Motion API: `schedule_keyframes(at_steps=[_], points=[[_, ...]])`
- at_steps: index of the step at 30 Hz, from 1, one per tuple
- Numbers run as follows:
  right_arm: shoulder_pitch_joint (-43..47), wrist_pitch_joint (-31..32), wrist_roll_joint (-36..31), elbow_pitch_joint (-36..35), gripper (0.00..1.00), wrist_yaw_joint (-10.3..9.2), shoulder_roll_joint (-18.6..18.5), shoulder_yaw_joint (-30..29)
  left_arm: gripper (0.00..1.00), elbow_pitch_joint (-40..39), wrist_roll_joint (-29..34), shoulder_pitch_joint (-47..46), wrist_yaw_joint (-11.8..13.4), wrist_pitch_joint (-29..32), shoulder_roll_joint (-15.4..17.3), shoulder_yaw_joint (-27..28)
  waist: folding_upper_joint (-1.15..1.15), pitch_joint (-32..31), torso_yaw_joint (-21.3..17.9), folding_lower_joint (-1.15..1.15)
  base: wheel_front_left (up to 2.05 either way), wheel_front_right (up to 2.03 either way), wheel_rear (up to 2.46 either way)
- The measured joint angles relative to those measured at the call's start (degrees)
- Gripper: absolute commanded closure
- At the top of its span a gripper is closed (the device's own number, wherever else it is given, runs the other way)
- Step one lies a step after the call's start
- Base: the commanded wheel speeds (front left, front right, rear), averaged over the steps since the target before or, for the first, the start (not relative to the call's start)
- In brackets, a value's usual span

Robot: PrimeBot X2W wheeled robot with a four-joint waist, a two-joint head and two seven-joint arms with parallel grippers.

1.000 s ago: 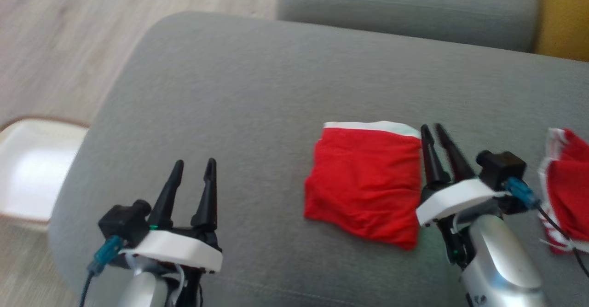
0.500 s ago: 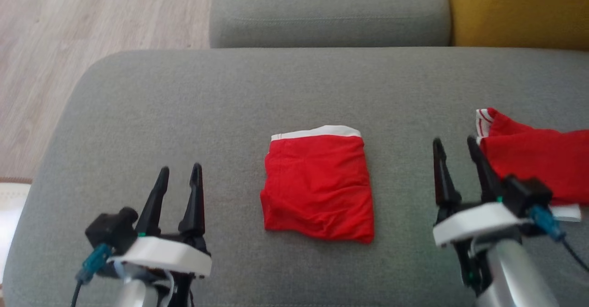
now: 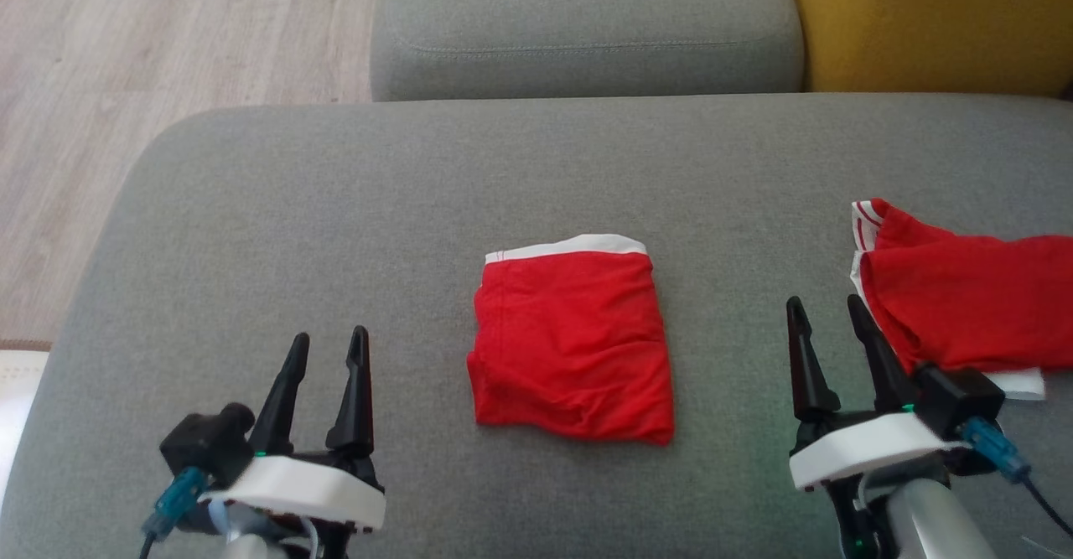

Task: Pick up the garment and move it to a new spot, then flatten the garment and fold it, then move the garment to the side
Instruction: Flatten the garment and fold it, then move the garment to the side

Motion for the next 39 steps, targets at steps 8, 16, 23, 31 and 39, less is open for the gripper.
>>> schedule_keyframes(at_steps=[8, 16, 23, 31, 39], points=[[0.01, 0.03, 1.3, -0.23, 0.0, 0.0, 0.0, 0.04, 0.0, -0.27, 0.41, 0.03, 0.0, 0.0, 0.0, -0.31, 0.0, 0.04, 0.93, 0.0, 0.0, 0.0, 0.0], [-0.01, 3.33, 6.58, 3.01, 0.0, 0.0, 0.0, 5.35, 0.0, -0.26, 0.41, 0.04, -0.08, 0.0, 0.0, -1.64, 0.0, 1.47, 2.49, 0.0, 0.0, 0.0, 0.0], [-3.41, 6.33, 10.38, 11.78, 0.0, 0.0, -0.02, 11.04, 0.0, 0.35, 0.43, -1.17, -0.6, 0.0, 0.01, -2.2, 0.0, 4.44, 4.77, 0.0, 0.0, 0.0, 0.0], [-11.87, 4.42, 16.4, 22.85, 0.0, 0.0, -0.05, 11.6, 0.0, 1.37, 1.04, -2.69, -1.02, 0.0, 0.0, -3.14, 0.0, 6.91, 8.03, 0.0, 0.0, 0.0, 0.0], [-17.69, 2.96, 20.76, 31.22, 0.0, 0.0, -0.21, 15.27, 0.0, 1.67, 1.4, -4.07, -1.45, 0.0, -0.01, -3.19, 0.0, 8.86, 9.63, 0.0, 0.0, 0.0, 0.0]])
